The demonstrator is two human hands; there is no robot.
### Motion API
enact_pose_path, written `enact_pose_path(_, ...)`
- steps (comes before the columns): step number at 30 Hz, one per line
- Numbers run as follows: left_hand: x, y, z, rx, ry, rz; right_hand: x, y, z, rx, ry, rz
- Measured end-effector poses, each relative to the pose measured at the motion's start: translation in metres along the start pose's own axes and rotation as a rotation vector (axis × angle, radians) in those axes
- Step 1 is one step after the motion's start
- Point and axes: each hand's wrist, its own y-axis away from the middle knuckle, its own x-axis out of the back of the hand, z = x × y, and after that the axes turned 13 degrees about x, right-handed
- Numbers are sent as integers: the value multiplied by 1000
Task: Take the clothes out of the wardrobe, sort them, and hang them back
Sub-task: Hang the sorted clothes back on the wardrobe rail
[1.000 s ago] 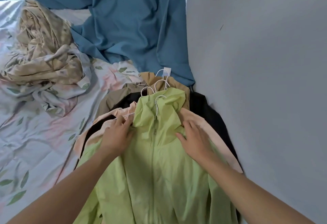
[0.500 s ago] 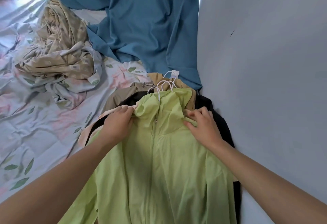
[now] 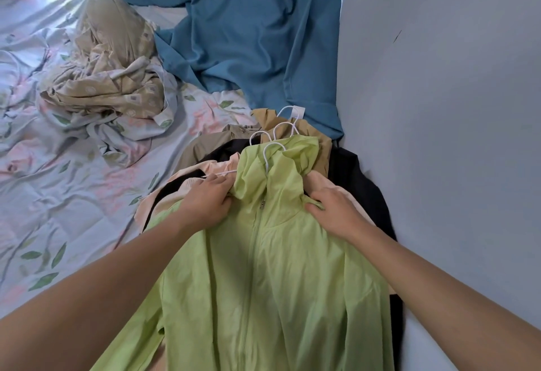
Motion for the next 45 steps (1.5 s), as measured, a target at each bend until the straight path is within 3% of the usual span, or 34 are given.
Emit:
enact_pose_path(5, 4, 1, 0, -7, 44, -33, 0, -6, -11, -64, -119, 4)
enact_pose_path(12, 28, 30, -16, -20, 169, 29, 17, 13, -53, -10, -86, 117)
enact_pose_path(16, 52, 69, -20, -25, 260, 61, 31, 34, -81, 2, -210, 173)
enact_pose_path(24, 86, 111, -15, 60, 365, 46, 63, 53, -140, 136, -251, 167)
enact_pose_path(30, 72, 117, -10, 65, 406, 64, 53, 65, -116, -127, -311, 79)
enact_pose_path(35, 100, 150, -12, 45, 477, 34, 70, 90, -138, -106, -287, 129)
enact_pose_path(41, 176, 242, -29, 109, 615, 38, 118, 141, -238, 69, -298, 297)
enact_pose_path(45, 232, 330, -59, 147, 720, 81, 135, 174, -323, 76, -271, 409)
